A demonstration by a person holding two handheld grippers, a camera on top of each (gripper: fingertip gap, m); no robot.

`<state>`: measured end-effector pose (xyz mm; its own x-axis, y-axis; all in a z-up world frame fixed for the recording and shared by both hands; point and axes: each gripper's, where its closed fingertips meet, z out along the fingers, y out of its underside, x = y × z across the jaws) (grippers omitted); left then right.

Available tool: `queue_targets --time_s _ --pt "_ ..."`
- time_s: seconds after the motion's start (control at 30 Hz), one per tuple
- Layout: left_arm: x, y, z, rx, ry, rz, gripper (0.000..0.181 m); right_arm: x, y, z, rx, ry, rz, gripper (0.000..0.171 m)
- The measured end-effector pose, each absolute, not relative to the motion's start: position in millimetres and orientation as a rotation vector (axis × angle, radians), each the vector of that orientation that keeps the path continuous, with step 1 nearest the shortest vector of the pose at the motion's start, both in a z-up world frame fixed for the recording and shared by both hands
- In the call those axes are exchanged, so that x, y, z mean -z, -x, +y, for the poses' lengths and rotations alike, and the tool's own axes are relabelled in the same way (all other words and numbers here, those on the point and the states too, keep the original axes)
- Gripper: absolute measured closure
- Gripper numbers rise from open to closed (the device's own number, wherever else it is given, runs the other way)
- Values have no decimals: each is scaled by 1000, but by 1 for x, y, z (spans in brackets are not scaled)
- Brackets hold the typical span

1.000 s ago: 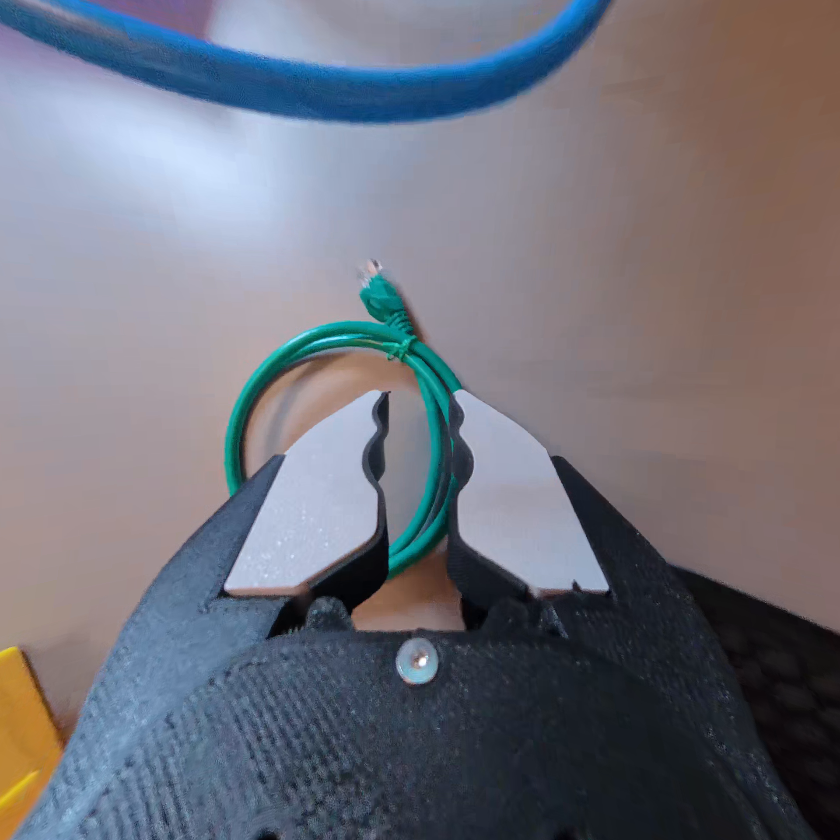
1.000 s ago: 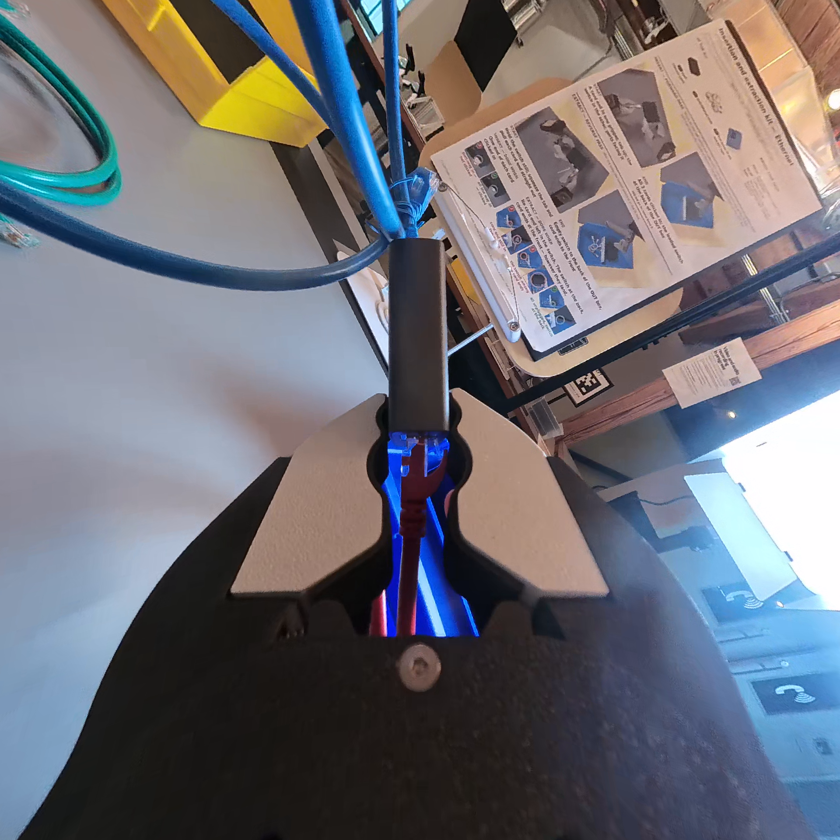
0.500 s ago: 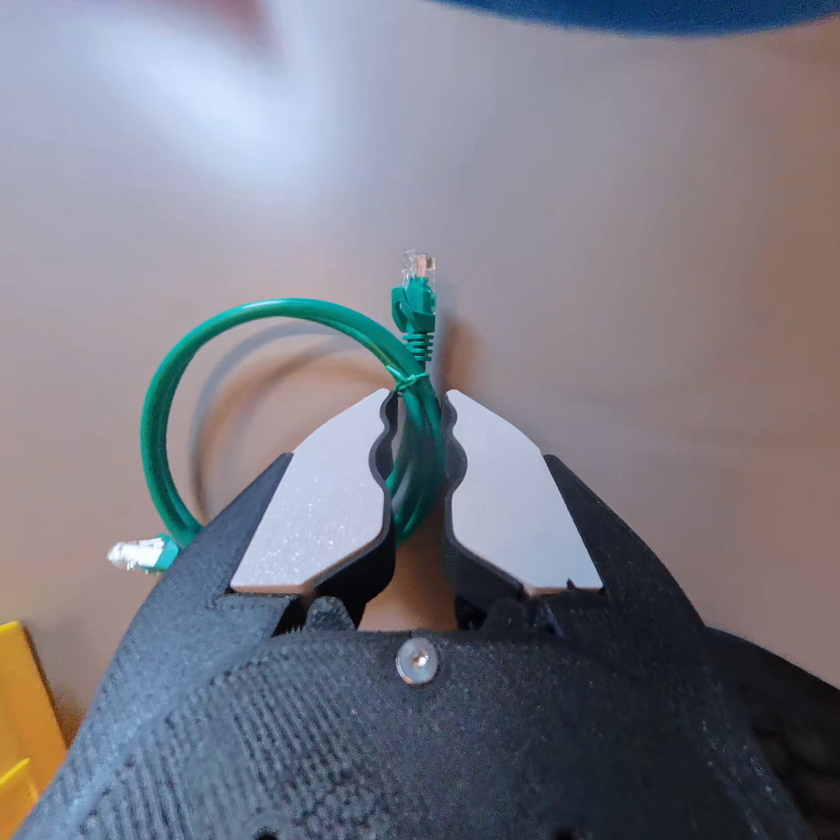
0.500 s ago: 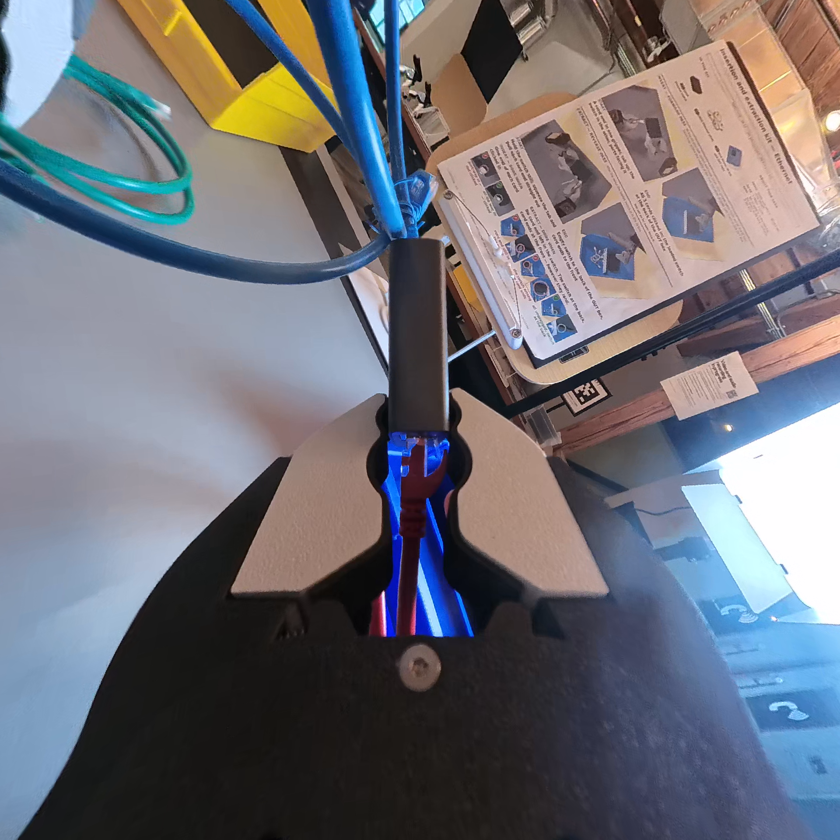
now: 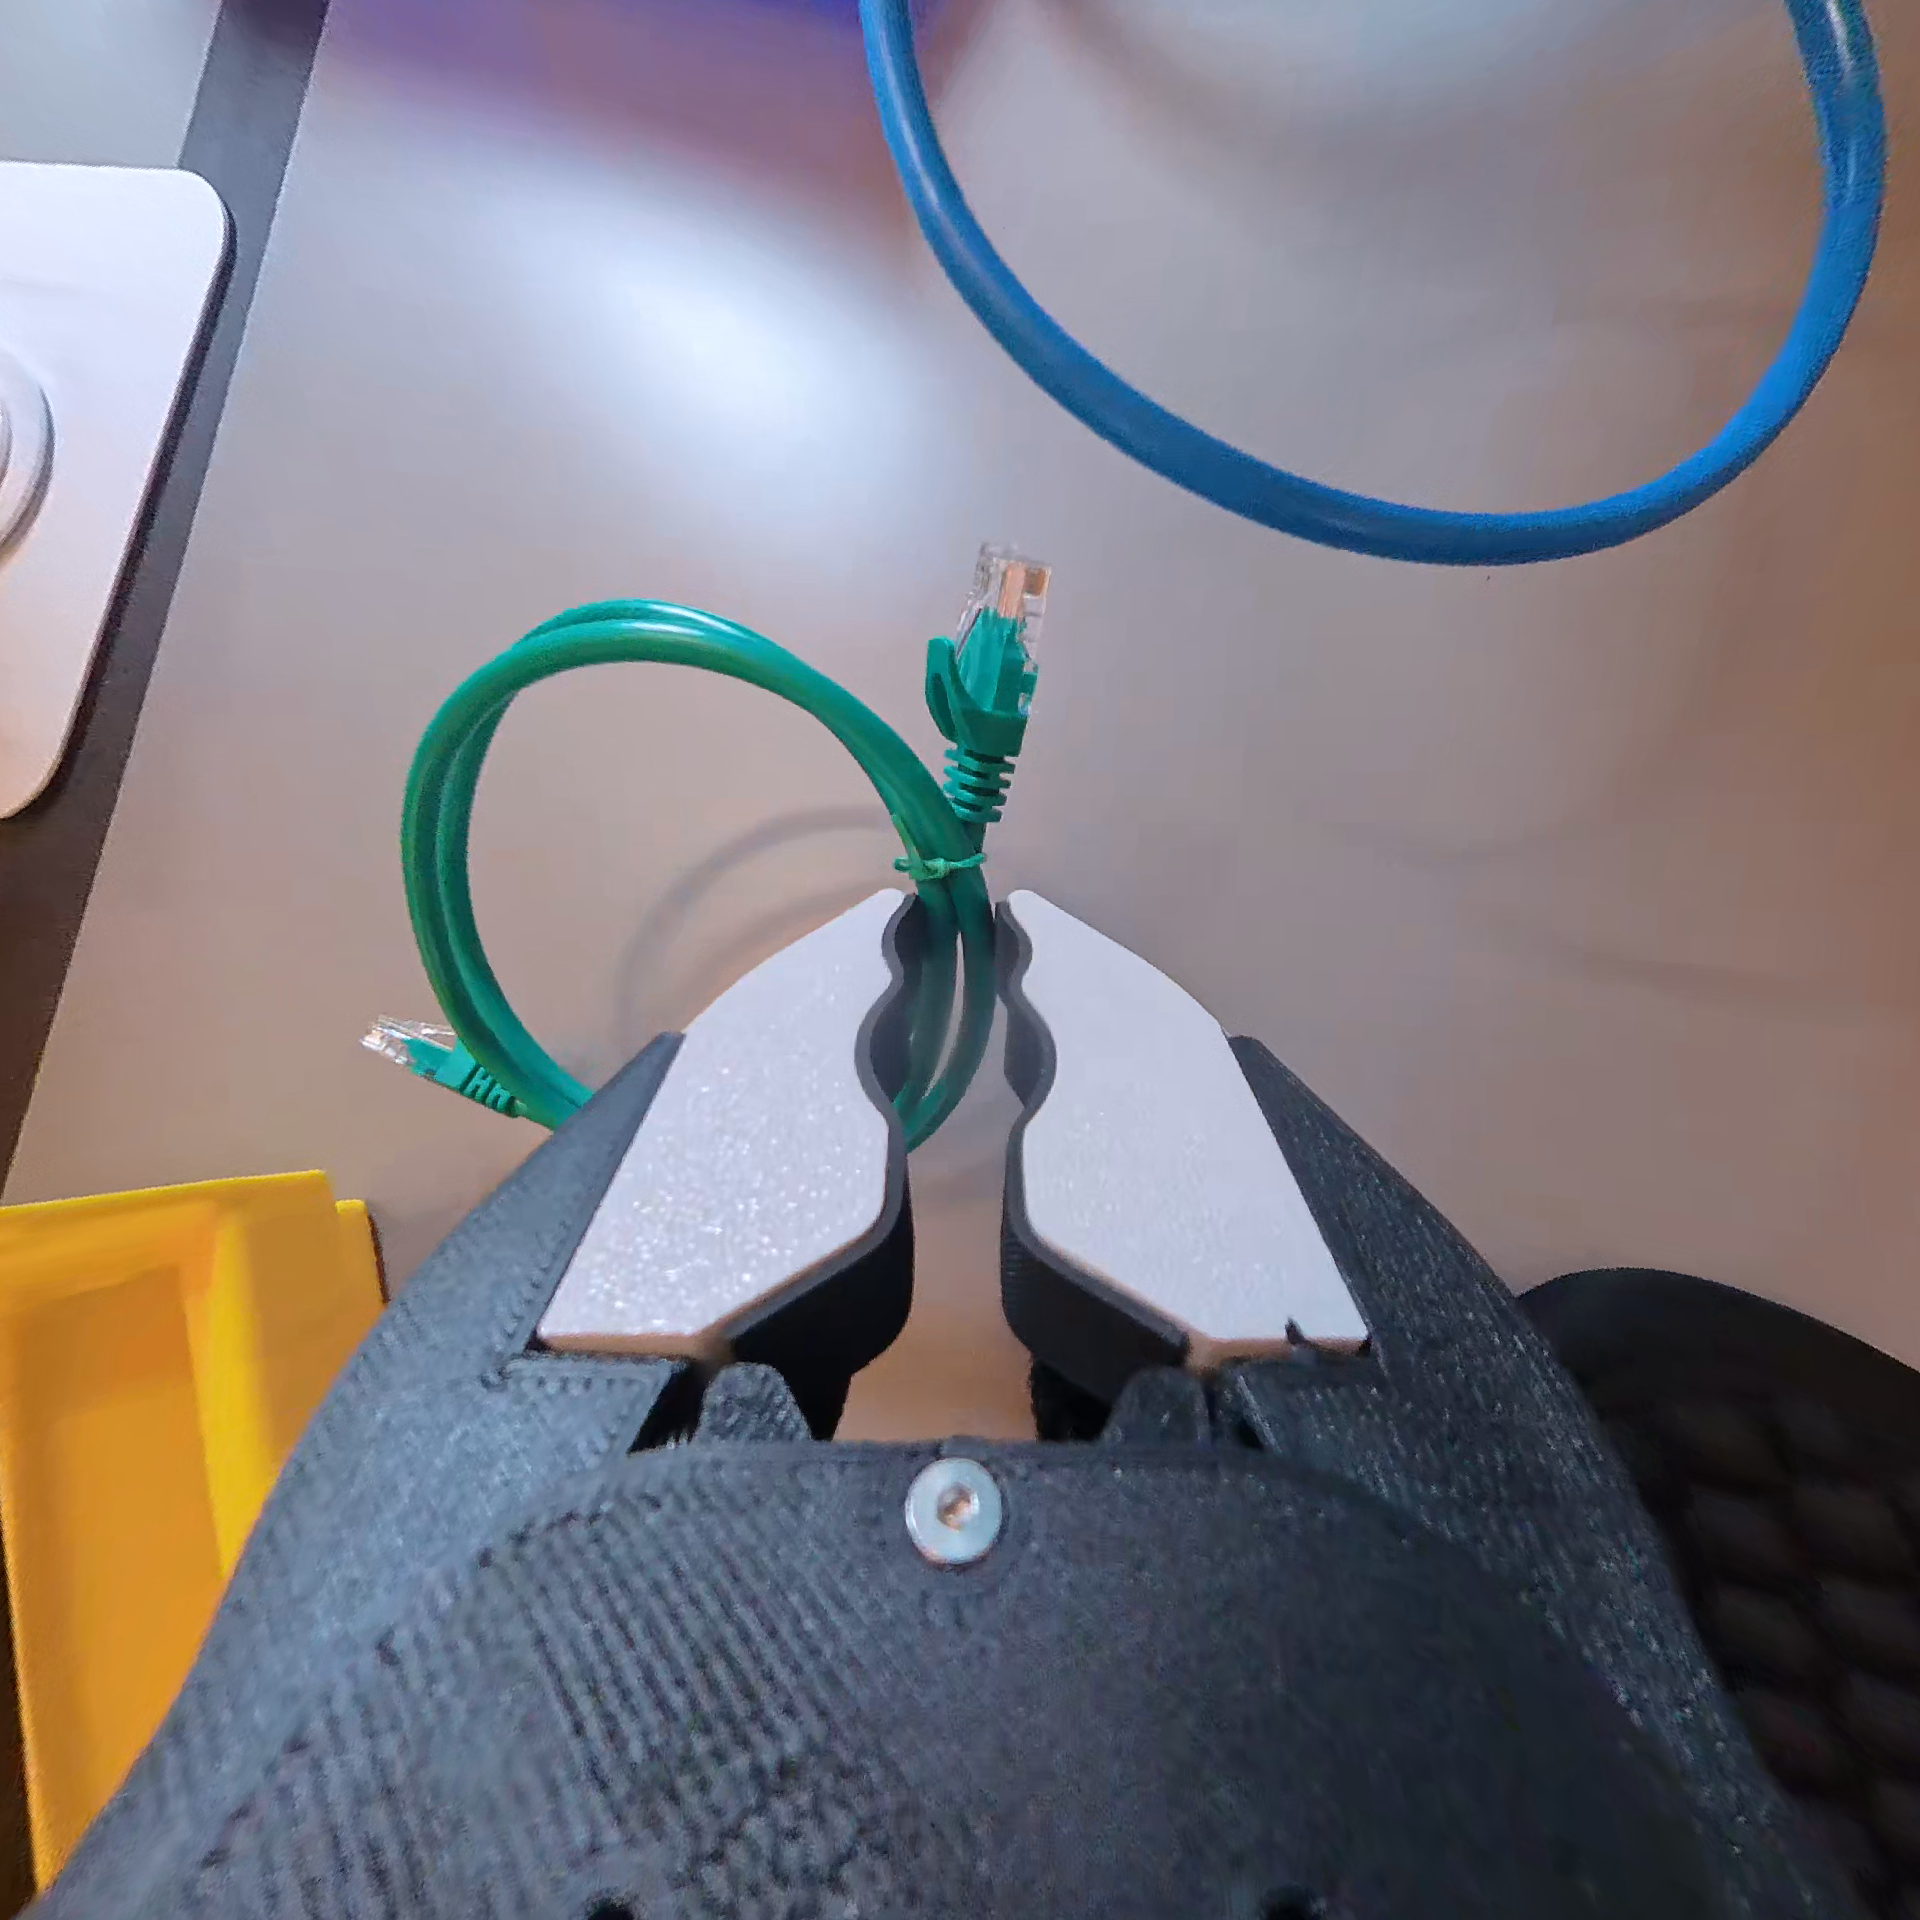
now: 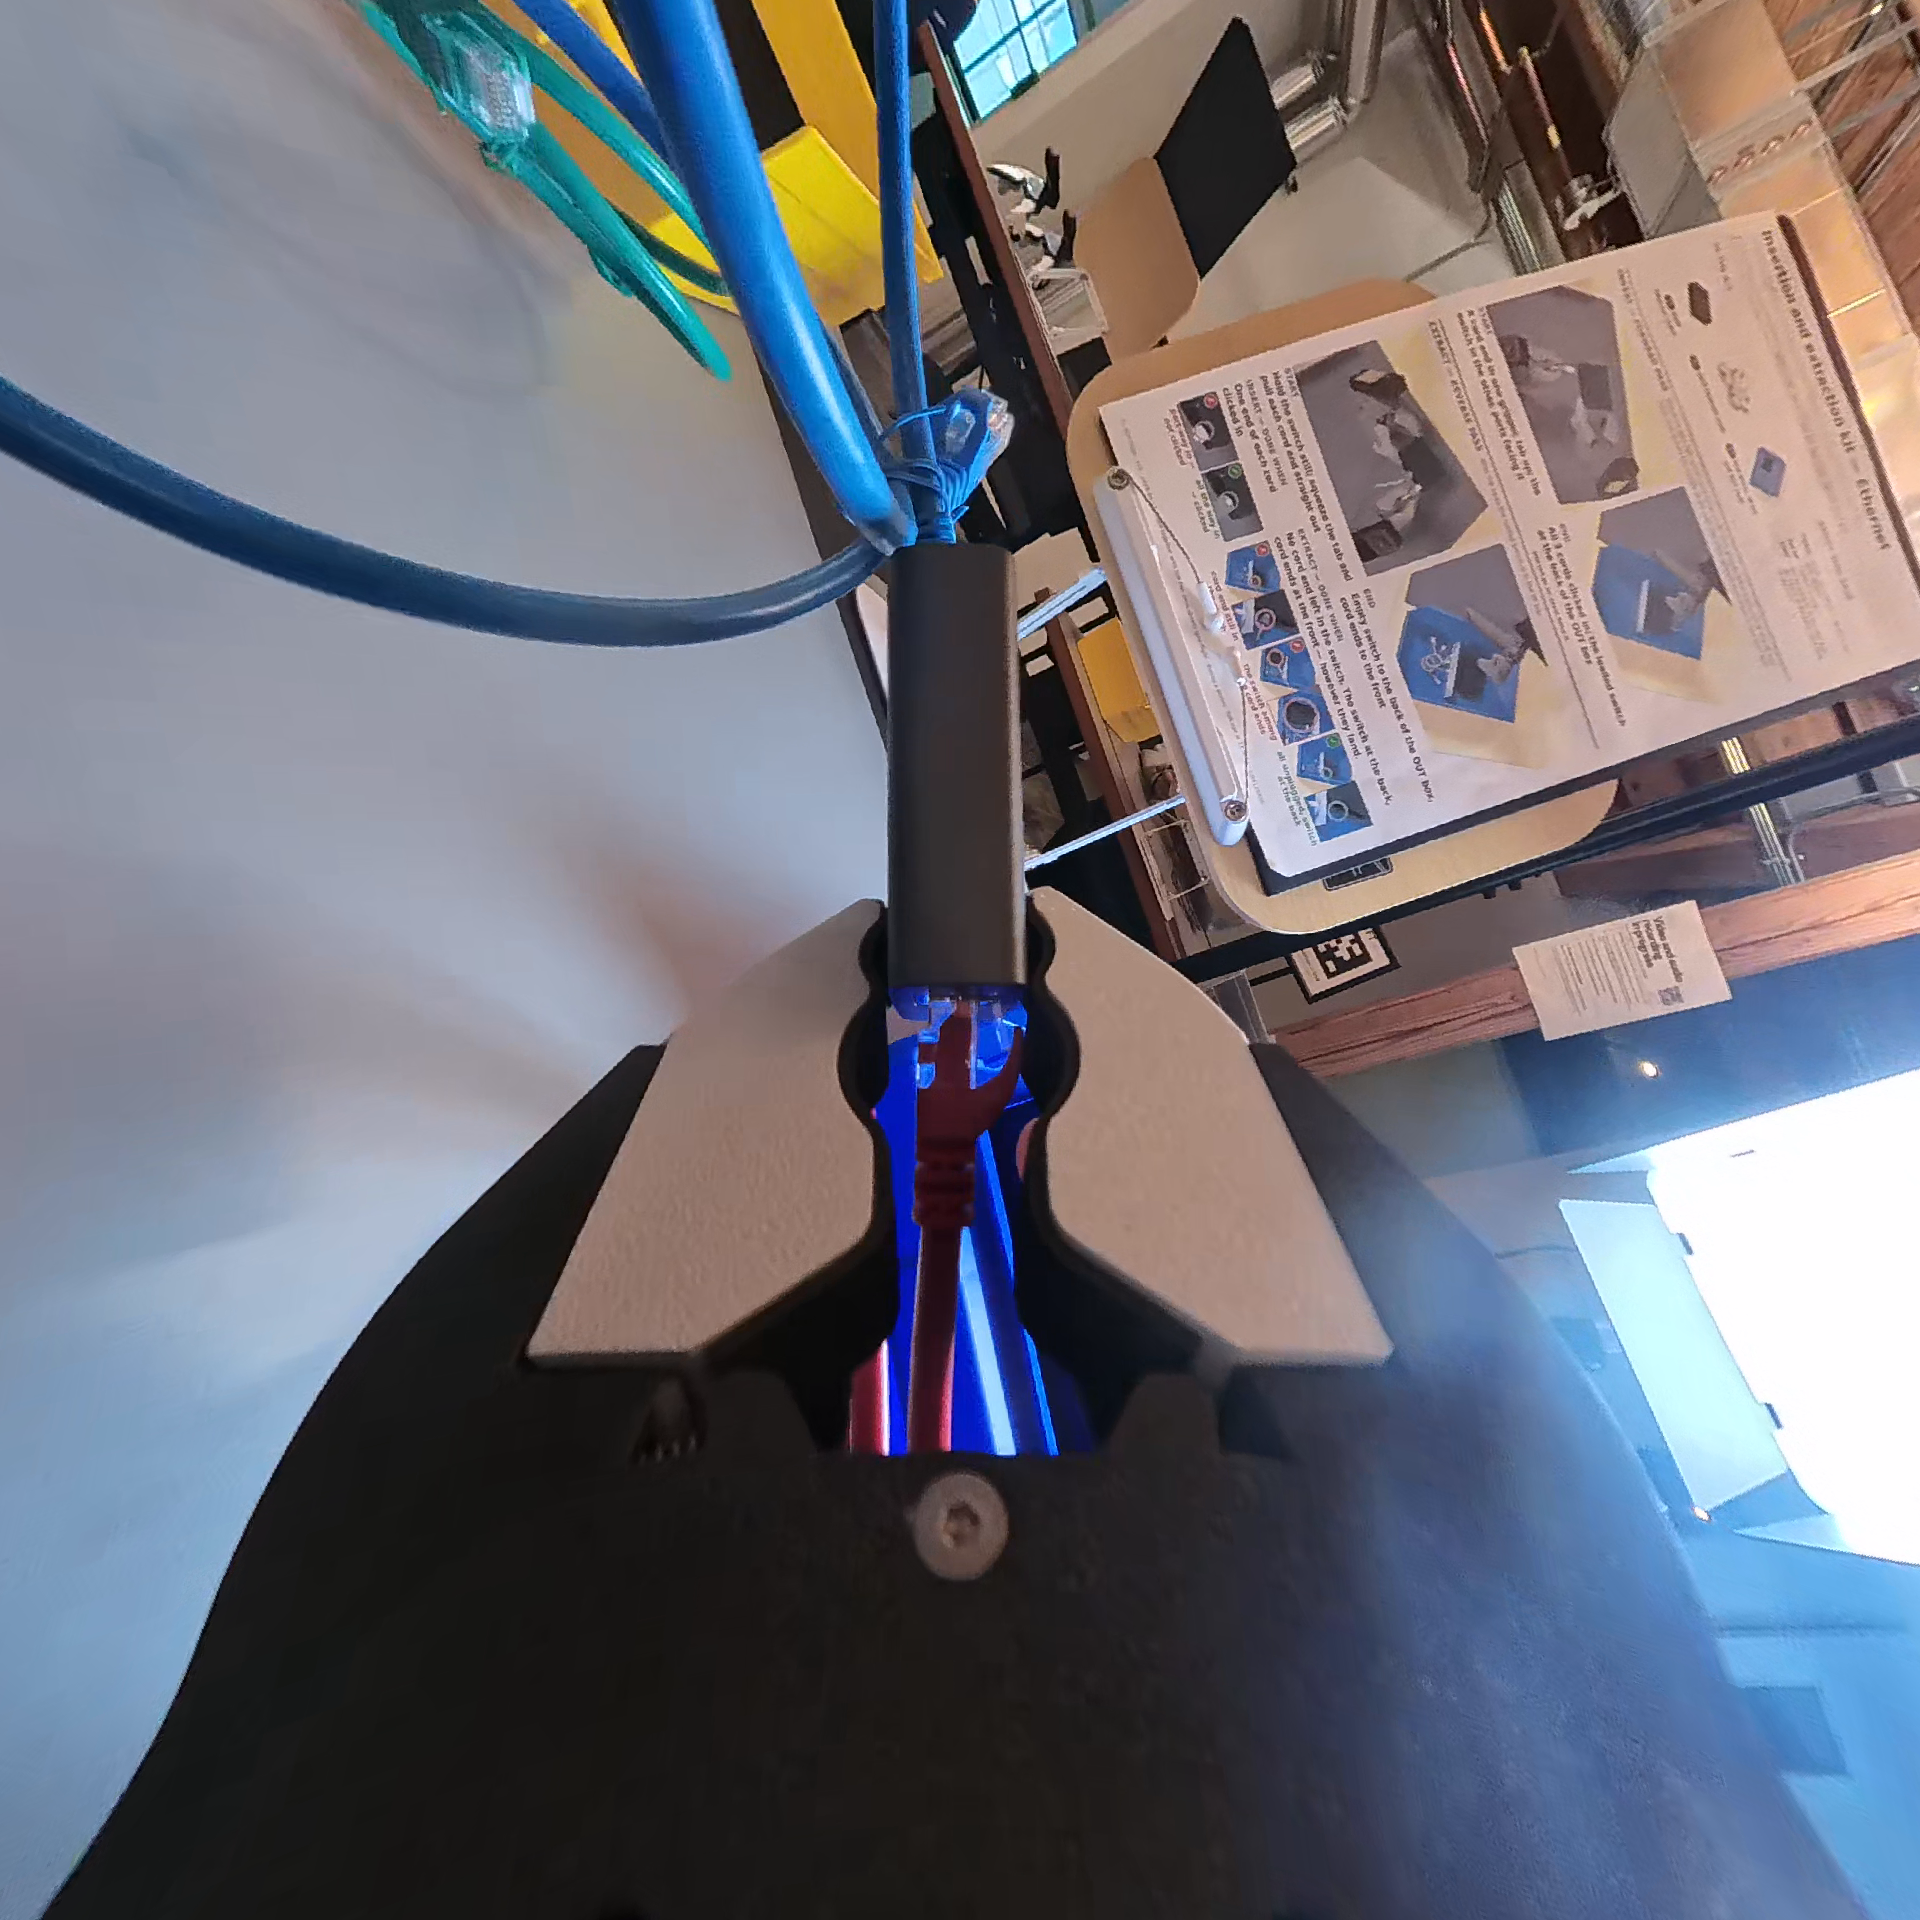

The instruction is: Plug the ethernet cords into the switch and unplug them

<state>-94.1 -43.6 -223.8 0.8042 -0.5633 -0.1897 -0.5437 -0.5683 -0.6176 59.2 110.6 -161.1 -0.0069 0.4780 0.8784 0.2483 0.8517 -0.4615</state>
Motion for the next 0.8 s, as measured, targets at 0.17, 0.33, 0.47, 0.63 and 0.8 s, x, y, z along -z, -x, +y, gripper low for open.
queue_targets --time_s 0.17,0.33,0.47,0.63,0.8 --pt "220 91 -46 -11 2262 885 168 163 -59 109 -198 579 -1603 150" --pt "215 91 -47 -15 2247 890 168 164 -59 109 -198 579 -1607 150" --pt "195 96 -48 -80 2215 860 168 167 -58 108 -177 564 -1620 150" --pt "156 92 -47 -144 2160 846 168 179 -52 99 -53 451 -1681 150" --pt "153 41 -41 -52 2178 1002 168 199 -40 73 54 302 -1755 150"
